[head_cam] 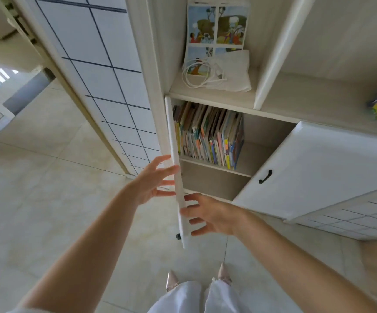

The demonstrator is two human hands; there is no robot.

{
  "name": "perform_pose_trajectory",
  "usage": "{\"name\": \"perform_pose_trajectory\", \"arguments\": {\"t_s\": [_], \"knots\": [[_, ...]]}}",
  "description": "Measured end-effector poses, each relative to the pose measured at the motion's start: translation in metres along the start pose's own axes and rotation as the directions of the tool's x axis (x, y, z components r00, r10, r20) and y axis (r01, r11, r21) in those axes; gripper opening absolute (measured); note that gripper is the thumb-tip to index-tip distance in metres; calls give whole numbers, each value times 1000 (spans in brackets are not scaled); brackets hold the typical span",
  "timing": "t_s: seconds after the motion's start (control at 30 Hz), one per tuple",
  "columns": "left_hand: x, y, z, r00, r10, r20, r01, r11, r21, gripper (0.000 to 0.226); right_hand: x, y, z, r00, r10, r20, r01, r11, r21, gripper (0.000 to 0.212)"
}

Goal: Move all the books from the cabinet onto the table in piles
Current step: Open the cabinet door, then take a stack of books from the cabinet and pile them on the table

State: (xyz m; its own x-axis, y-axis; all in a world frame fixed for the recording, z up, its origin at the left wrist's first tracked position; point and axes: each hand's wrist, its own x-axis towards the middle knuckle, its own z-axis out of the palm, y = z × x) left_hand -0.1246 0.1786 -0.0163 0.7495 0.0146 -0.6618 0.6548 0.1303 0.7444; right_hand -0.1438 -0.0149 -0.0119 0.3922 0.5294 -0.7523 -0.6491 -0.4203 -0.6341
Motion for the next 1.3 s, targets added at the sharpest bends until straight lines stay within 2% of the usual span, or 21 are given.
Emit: {"name": "perform_pose_trajectory", "arguments": {"t_s": [0.2, 0.33, 0.63, 0.77, 0.83, 0.9, 1.0, 1.07, 1.13, 1.3], "knots": [[-16, 17, -53, 998, 35, -51, -23, 974, 227, 56, 36, -11, 83, 998, -47, -38, 50, 996, 72, 62], [-21, 27, -79, 997, 39, -62, -17, 944, 330, 54, 53, -28, 120, 996, -80, -50, 86, 990, 114, 50], [-26, 41, -113, 995, 61, -76, -26, 915, 402, 38, 78, -45, 155, 992, -87, -91, 110, 951, 287, 60], [-25, 46, -118, 984, 134, -121, -57, 866, 498, 22, 82, -41, 159, 991, -88, -99, 104, 981, 166, 65], [-26, 51, -117, 973, 207, -106, -109, 809, 577, 28, 81, -35, 152, 993, -80, -83, 88, 992, 91, 67], [-29, 56, -112, 946, 311, -92, -170, 718, 675, 44, 77, -31, 136, 991, -52, -120, 58, 997, 52, 64], [-33, 67, -90, 846, 531, -39, -270, 491, 828, 52, 71, -24, 92, 955, 28, -294, 3, 995, 103, 51], [-30, 74, -69, 787, 617, 20, -336, 401, 853, 50, 65, -17, 52, 916, 89, -392, -28, 987, 158, 42], [-19, 76, -48, 780, 622, 64, -375, 384, 844, 47, 58, -8, 10, 874, 140, -465, -43, 976, 213, 38], [29, 64, -6, 853, 507, 122, -386, 455, 802, 47, 30, -8, -85, 776, 208, -596, -43, 959, 279, 20]]}}
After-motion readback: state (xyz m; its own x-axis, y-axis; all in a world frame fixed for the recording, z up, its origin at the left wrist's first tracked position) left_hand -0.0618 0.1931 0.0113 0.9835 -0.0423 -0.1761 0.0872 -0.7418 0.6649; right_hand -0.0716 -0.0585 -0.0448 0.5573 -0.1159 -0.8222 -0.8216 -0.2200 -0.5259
